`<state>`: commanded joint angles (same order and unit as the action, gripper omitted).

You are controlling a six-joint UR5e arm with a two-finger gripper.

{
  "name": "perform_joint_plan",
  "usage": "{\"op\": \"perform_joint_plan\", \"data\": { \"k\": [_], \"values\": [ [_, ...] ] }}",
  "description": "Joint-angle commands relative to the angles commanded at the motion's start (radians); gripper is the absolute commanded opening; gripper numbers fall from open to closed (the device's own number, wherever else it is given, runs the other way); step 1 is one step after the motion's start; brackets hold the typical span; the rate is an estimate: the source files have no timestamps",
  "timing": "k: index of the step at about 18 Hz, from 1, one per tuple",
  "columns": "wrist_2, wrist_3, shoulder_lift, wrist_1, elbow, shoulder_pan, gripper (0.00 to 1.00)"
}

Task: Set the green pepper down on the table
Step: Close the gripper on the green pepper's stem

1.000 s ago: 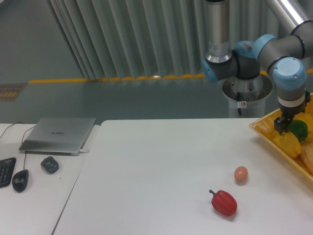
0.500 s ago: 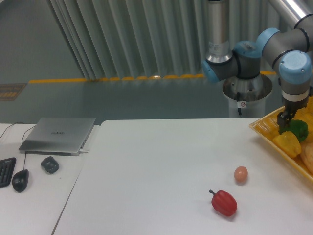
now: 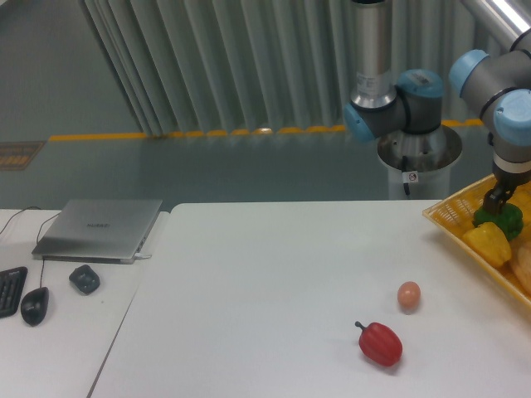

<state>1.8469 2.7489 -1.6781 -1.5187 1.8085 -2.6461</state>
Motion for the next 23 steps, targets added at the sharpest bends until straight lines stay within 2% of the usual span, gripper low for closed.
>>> {"op": "perform_joint_plan", "data": {
  "k": [7,10,23],
  "values": [
    [-0.008,-0.005,-0.017,0.012,0.000,-0.002,1.00],
    [-0.012,-0.011,-0.041,0.029,0.000,-0.003,1.00],
    [-0.034,-0.063,-0.045,0.031,0.000,0.006,1.00]
  ]
}}
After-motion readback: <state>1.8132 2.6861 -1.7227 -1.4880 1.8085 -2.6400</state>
